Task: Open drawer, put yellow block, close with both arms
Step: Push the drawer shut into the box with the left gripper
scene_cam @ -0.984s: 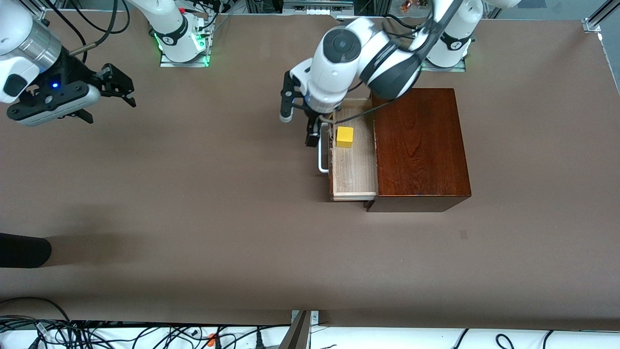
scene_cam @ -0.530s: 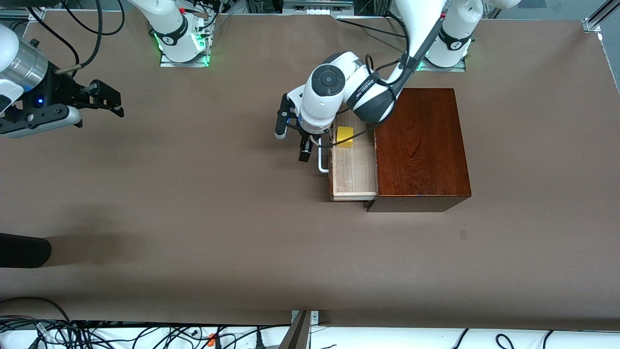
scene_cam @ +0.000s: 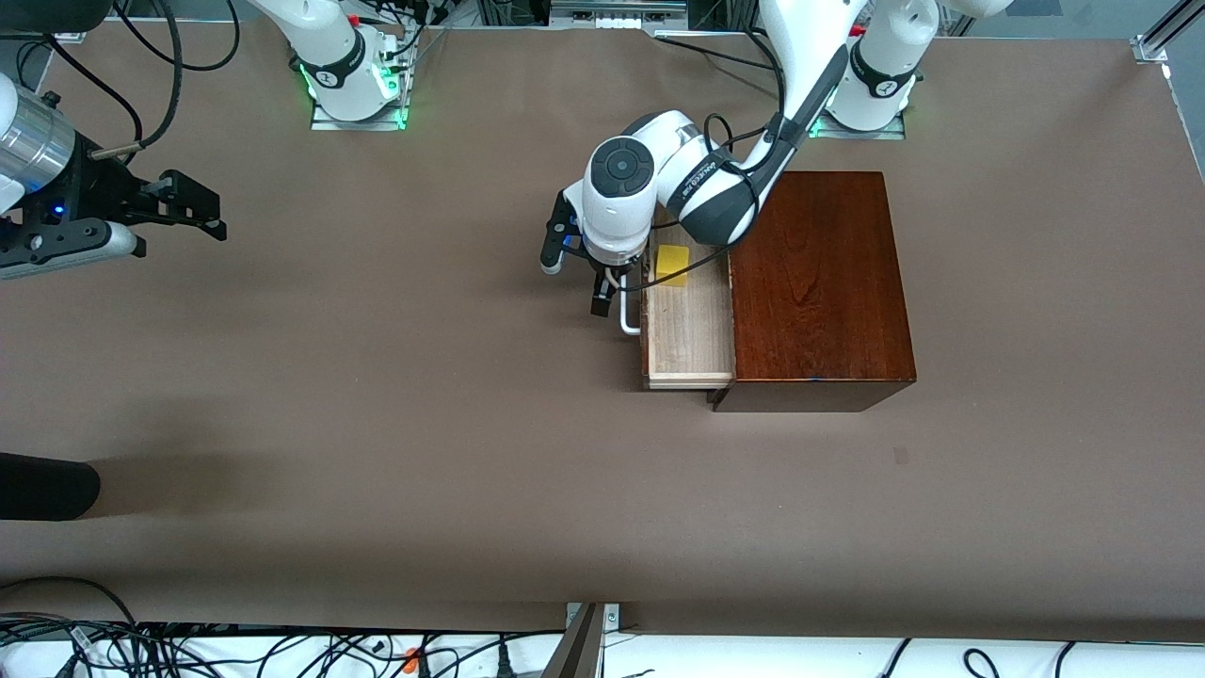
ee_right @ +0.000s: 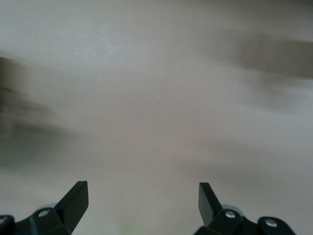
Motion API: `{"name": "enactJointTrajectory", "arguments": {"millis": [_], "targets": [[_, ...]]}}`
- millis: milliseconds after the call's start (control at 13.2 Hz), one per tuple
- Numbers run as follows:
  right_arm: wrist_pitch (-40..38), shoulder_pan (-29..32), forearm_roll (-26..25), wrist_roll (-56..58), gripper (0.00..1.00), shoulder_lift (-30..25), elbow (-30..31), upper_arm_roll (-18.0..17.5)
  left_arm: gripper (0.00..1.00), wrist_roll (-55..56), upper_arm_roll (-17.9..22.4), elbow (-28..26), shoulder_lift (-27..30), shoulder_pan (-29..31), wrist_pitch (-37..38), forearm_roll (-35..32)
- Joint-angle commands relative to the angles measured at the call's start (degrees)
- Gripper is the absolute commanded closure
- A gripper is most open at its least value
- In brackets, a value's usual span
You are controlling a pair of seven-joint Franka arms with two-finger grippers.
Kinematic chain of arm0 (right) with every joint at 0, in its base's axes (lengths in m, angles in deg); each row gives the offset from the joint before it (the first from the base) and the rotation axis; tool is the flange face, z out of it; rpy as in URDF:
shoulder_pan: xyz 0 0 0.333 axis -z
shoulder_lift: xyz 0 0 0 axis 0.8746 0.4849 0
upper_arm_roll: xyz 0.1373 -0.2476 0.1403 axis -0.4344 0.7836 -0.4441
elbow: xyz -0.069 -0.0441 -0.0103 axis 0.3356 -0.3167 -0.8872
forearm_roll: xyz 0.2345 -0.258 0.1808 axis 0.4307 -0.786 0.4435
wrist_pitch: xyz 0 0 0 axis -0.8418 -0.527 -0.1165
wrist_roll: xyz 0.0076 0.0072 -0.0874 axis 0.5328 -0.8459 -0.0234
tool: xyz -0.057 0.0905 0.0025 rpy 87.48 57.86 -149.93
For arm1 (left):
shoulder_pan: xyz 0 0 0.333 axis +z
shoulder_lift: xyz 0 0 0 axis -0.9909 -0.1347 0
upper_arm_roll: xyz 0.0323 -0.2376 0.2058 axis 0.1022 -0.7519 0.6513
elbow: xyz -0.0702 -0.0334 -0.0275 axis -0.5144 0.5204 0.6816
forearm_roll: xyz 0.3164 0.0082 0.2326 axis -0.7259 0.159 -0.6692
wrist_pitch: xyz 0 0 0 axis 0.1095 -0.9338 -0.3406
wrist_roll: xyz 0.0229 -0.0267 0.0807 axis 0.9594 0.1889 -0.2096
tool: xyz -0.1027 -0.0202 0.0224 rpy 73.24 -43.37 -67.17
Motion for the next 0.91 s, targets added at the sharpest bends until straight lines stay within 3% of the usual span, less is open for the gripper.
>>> {"name": "enactJointTrajectory", "arguments": {"millis": [0,833], "targets": [[-0.4,1.1,0.4,-0.1,0.0,0.6,-1.7,0.4,0.0,-1.4,1.2,-0.2,1.0,1.6,6.7,-2.4],[-0.4,1.4,-1.6,-0.2,0.0,0.6,-1.7,0.6,0.0,-8.4,1.0,-0.2,2.0,9.5,12.0,-5.1]]}}
